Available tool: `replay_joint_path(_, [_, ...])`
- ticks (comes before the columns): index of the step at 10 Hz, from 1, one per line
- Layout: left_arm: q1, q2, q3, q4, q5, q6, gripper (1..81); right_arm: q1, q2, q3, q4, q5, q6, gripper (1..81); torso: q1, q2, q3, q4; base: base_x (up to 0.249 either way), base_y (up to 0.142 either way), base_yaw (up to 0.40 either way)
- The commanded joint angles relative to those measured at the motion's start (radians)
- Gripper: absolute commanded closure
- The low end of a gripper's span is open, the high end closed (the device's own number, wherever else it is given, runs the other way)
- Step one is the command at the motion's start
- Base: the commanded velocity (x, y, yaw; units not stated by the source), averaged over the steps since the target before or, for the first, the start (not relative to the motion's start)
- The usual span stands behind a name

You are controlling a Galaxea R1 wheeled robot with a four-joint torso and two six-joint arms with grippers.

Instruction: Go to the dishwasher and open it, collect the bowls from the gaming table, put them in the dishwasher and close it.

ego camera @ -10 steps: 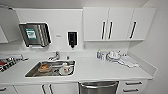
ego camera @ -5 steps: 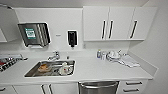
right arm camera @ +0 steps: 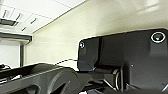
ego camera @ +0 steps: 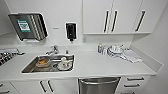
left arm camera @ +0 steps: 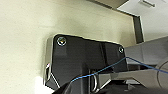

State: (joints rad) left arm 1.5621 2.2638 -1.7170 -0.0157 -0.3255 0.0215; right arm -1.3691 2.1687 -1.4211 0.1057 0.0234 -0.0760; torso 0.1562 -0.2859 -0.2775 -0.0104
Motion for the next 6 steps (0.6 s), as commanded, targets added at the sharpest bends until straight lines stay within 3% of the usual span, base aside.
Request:
replay_joint_path(1, [-0.021, -0.128, 0.109, 0.007, -0.041, -0.006, 1.0, 0.178, -0.139, 0.114, 0.074, -0.065, 0.022, 1.0, 0.063, -0.098, 0.000, 0.000, 0.000, 0.000, 0.000])
replay_joint_path(2, [-0.035, -0.162, 0.129, 0.003, -0.067, -0.028, 1.0, 0.213, -0.136, 0.090, 0.104, -0.105, 0.022, 1.0, 0.081, -0.126, -0.008, 0.000, 0.000, 0.000, 0.000])
replay_joint_path(3, [-0.067, -0.200, 0.154, 0.014, -0.064, -0.089, 1.0, 0.253, -0.129, 0.074, 0.127, -0.154, 0.022, 1.0, 0.101, -0.159, -0.013, 0.000, 0.000, 0.000, 0.000])
replay_joint_path(4, [-0.099, -0.239, 0.195, 0.016, -0.053, -0.126, 1.0, 0.283, -0.122, 0.070, 0.137, -0.184, 0.022, 1.0, 0.121, -0.189, -0.014, 0.000, 0.000, 0.000, 0.000])
replay_joint_path(6, [-0.150, -0.328, 0.316, 0.017, -0.030, -0.132, 1.0, 0.331, -0.105, 0.050, 0.150, -0.211, 0.031, 1.0, 0.169, -0.267, -0.015, 0.000, 0.000, 0.000, 0.000])
